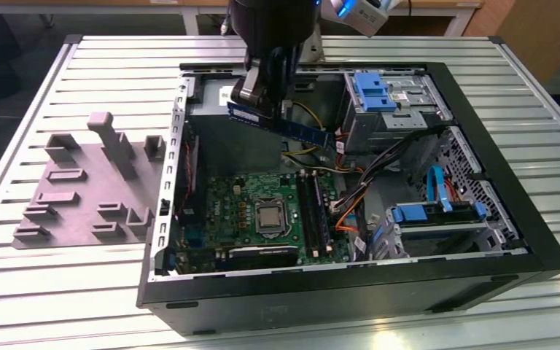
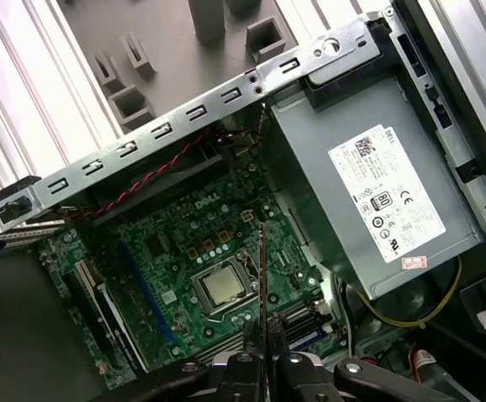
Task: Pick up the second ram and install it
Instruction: 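Insert the second ram into the second slot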
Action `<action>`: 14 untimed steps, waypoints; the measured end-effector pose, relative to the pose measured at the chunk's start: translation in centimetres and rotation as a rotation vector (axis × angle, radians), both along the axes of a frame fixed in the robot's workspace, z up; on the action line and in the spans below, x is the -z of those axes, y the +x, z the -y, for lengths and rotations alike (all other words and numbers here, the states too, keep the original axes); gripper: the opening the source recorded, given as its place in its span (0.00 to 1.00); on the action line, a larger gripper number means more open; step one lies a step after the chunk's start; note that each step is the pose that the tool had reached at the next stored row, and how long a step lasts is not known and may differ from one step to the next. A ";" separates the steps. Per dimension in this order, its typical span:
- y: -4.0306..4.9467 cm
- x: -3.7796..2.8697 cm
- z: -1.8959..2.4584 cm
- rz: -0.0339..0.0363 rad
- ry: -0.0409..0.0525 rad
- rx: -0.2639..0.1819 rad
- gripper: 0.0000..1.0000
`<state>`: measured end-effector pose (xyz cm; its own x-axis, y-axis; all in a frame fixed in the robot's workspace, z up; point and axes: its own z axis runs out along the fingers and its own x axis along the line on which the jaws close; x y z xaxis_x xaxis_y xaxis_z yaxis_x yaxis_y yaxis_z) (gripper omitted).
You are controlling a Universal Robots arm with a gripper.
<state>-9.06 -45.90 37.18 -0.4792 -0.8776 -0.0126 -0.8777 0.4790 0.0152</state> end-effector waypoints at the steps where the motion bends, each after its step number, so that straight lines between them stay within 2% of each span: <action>1: 0.00 0.00 0.00 0.0000 0.0000 0.002 0.14; 14: 0.00 0.00 0.00 0.0000 -0.0001 0.023 0.14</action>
<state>-9.06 -45.90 37.18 -0.4992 -0.8664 -0.0125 -0.8665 0.4990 0.0152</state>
